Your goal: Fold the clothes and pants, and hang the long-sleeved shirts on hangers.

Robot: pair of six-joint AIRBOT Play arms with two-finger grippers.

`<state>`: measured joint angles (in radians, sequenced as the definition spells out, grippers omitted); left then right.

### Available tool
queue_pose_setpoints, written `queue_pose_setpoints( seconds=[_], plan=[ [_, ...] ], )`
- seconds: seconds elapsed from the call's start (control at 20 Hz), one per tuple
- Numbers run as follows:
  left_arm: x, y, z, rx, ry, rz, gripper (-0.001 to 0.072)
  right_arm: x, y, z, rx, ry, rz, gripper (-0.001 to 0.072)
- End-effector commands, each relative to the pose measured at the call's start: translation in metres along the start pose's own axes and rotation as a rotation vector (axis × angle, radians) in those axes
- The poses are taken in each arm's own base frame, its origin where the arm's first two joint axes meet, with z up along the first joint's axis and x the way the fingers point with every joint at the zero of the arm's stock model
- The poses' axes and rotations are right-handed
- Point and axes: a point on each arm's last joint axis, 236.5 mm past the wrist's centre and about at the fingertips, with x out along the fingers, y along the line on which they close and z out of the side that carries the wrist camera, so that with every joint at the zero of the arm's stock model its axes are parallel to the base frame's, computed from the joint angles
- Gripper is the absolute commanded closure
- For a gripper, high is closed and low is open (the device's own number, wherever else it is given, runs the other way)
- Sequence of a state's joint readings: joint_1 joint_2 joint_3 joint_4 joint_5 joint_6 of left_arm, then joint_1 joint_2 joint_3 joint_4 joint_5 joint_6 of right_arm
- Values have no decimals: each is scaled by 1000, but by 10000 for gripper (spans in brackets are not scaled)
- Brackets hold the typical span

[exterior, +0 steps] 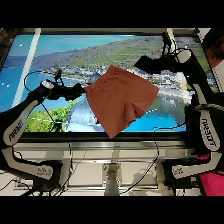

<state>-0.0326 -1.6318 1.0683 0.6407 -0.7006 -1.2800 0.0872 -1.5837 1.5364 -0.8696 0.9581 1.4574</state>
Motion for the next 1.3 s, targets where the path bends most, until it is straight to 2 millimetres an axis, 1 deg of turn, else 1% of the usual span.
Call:
queue_pose_setpoints(
  seconds=[0.0,0.15,0.25,0.3,0.35,0.4,0.45,0.5,0.55,0.6,0.7,0.8,0.85,0.95,1.1,1.25],
  plan=[
    [16,1,4,-148,-15,-49,270,-8,28,-2,46,32,91,227],
    [25,-1,5,-175,-26,-63,270,-12,34,-4,33,53,101,228],
    [27,-4,10,-189,-54,-71,274,-13,36,-4,30,56,106,229],
    [29,-8,12,-191,-63,-76,303,-13,36,-4,31,56,107,229],
    [29,-12,13,-184,-66,-80,379,-13,35,-4,29,55,103,230],
    [28,-15,16,-178,-72,-85,512,-13,35,-2,29,47,101,230],
    [27,-18,20,-172,-78,-90,626,-13,34,-1,28,41,99,268],
    [26,-20,23,-165,-83,-94,629,-13,31,-3,17,50,87,548],
    [25,-22,24,-157,-83,-96,631,-12,26,-5,6,60,67,685],
    [25,-23,22,-124,-78,-98,632,-12,19,-13,-12,92,39,705],
    [27,-24,11,-55,-36,-91,633,-10,8,-45,-9,214,18,708],
    [27,-27,1,-28,-4,-91,632,-4,10,-98,47,370,76,708],
    [26,-31,0,-20,-3,-96,632,-1,9,-124,91,430,92,708],
    [15,-38,5,49,-24,-96,634,0,3,-173,193,501,106,708],
    [-4,-45,14,140,-62,-70,634,-12,6,-234,333,523,140,707],
    [-10,-50,13,191,-66,-57,634,-32,14,-303,484,602,160,707]
  ],
)
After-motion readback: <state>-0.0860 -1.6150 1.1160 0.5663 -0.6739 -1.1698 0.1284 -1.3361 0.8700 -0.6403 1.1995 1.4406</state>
